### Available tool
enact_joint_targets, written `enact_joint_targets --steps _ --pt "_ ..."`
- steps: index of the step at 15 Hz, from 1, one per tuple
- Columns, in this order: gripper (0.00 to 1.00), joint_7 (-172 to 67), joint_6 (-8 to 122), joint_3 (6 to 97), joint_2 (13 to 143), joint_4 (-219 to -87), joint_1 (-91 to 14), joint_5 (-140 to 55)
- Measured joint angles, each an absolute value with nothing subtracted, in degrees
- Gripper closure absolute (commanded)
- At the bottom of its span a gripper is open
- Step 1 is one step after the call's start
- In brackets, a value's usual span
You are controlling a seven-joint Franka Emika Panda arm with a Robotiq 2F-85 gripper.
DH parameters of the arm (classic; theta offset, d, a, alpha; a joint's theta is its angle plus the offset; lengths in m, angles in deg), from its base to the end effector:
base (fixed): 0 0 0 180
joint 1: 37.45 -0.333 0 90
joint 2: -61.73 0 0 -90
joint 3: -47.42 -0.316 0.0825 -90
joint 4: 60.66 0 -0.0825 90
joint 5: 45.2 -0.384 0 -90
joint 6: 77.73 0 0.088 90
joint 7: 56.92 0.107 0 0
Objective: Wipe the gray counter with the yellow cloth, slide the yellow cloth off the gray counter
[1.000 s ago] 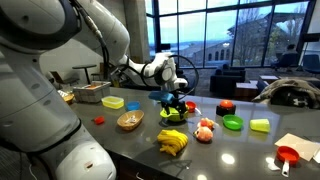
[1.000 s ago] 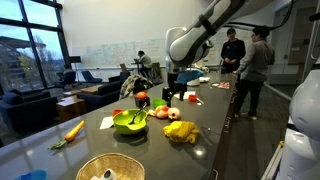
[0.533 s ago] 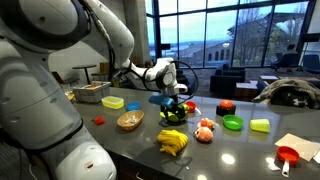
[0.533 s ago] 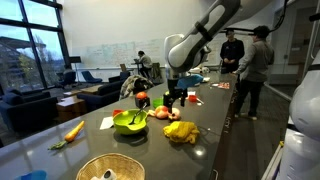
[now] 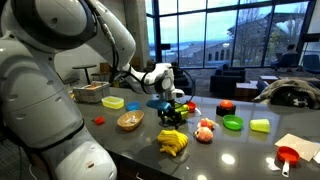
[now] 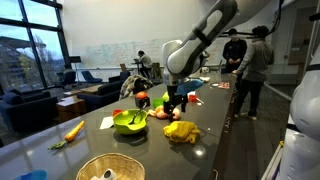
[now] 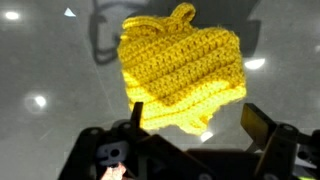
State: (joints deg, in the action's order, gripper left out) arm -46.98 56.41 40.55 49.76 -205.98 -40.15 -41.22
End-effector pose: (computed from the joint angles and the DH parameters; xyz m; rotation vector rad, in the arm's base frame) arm 0.4347 0.0715 0.3493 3.0689 0.0602 0.0371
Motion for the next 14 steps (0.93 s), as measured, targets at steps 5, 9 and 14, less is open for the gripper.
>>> enact_joint_targets --steps 5,9,14 --pt "0.0 -46.83 57.88 40.46 51.36 -206.83 -40.66 -41.29" --pt "0.0 -46.76 60.33 40.45 52.71 -207.54 -40.75 -41.29" --pt "0.0 -45.5 63.6 40.51 55.08 -208.97 -40.69 -41.24"
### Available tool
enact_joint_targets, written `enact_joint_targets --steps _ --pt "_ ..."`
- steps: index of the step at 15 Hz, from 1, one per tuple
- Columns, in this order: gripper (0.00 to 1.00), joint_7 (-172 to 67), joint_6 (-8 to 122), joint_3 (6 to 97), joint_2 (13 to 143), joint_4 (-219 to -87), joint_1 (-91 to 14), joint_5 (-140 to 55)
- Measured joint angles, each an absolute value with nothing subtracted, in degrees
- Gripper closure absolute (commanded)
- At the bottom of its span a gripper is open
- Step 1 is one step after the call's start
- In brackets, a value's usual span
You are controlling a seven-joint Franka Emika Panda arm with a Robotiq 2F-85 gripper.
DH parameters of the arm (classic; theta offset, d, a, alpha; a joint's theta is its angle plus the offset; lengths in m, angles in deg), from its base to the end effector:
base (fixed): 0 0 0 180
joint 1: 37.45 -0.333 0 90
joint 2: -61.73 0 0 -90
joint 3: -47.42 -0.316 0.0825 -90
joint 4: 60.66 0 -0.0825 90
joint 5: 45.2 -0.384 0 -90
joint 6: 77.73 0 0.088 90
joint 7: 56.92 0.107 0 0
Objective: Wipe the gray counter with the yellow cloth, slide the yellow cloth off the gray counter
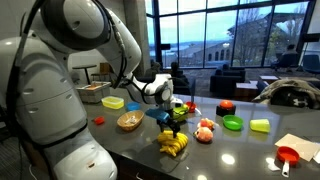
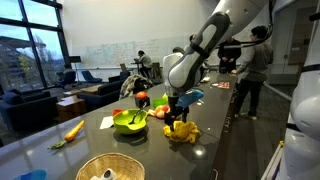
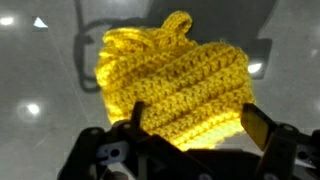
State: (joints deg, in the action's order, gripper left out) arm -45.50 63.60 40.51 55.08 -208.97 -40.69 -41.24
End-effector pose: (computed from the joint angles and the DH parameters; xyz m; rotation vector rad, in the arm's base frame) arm 0.4289 0.0761 0.2985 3.0840 0.0480 0.0058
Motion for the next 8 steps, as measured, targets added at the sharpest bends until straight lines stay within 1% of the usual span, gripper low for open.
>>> enact_joint_targets --steps 7,8 --pt "0.0 -42.33 60.73 40.57 55.84 -209.39 -40.53 -39.86" --pt "0.25 -42.35 60.72 40.58 55.86 -209.37 -40.56 -39.86"
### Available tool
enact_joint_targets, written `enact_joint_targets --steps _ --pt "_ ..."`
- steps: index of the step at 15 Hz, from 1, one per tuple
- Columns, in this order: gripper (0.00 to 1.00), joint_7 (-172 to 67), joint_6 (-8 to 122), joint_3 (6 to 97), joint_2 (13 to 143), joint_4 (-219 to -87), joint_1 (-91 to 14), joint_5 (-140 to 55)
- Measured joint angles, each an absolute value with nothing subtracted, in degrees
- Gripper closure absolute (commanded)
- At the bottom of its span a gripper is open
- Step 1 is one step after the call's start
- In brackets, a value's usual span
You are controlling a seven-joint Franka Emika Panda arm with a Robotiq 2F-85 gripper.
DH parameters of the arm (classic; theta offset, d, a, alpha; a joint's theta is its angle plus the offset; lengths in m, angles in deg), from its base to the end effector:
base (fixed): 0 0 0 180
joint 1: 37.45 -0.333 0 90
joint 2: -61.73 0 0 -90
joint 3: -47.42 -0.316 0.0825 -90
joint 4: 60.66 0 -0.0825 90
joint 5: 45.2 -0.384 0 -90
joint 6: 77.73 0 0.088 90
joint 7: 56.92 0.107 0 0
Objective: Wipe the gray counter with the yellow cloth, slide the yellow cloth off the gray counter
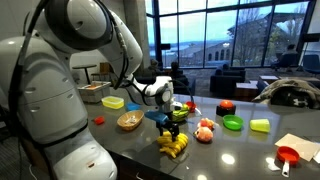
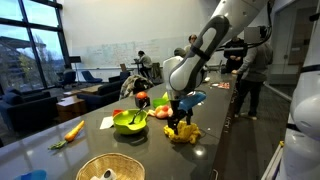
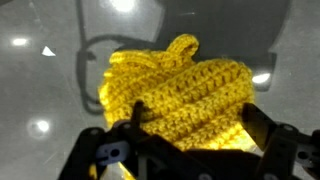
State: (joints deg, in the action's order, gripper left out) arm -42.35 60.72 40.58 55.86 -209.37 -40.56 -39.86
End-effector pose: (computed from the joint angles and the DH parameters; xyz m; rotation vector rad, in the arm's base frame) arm 0.4208 0.0725 0.2859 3.0541 -0.0146 -0.0930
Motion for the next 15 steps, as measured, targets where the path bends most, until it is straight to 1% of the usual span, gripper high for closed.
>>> enact_joint_targets --steps 1,2,3,5,6,10,11,12,15 --pt "0.27 -42.4 60.73 40.57 55.87 -209.34 -40.63 -39.86" --pt "0.32 -42.5 60.76 40.57 55.87 -209.3 -40.73 -39.86" --pt "0.41 -42.55 60.76 40.56 55.89 -209.24 -40.86 -39.86" --pt "0.56 -42.87 60.77 40.54 55.89 -209.12 -41.13 -39.86" --pt "0.66 -42.94 60.77 40.54 55.89 -209.07 -41.19 -39.86" --pt "0.94 -43.13 61.15 40.59 55.95 -208.98 -41.18 -39.86" --pt "0.98 -43.29 61.48 40.6 56.01 -208.97 -41.18 -39.86" --pt "1.0 -43.58 61.86 40.6 56.05 -208.95 -41.18 -39.86" --pt "0.98 -44.27 63.23 40.61 56.17 -208.83 -41.18 -39.86"
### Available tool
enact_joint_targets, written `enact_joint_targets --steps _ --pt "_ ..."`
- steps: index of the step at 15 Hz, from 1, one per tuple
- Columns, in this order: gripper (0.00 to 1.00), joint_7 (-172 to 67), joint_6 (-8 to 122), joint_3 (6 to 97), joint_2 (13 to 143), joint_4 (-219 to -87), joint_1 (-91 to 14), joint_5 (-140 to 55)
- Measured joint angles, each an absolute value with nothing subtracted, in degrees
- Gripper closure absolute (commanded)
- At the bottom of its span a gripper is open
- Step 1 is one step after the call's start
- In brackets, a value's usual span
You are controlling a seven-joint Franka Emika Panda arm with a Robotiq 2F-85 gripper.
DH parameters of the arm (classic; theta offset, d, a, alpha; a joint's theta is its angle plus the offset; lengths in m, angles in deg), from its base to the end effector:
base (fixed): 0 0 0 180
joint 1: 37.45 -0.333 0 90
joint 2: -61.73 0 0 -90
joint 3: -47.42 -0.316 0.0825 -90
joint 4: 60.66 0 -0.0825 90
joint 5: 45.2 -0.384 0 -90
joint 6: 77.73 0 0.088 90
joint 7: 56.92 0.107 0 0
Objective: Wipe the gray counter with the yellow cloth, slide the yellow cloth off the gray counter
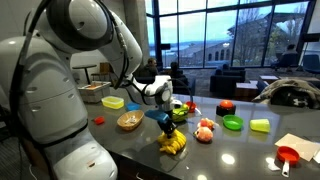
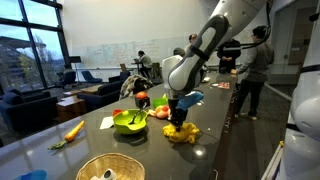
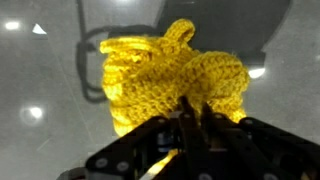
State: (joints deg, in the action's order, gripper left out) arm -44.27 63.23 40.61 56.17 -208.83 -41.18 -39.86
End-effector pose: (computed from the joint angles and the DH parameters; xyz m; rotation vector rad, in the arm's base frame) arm 0.4278 0.0790 0.2907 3.0673 0.0548 -0.0236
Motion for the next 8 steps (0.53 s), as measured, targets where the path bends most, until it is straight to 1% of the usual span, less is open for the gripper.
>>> enact_joint_targets --steps 8 --pt "0.98 -45.68 64.35 43.4 57.01 -208.5 -38.91 -36.85"
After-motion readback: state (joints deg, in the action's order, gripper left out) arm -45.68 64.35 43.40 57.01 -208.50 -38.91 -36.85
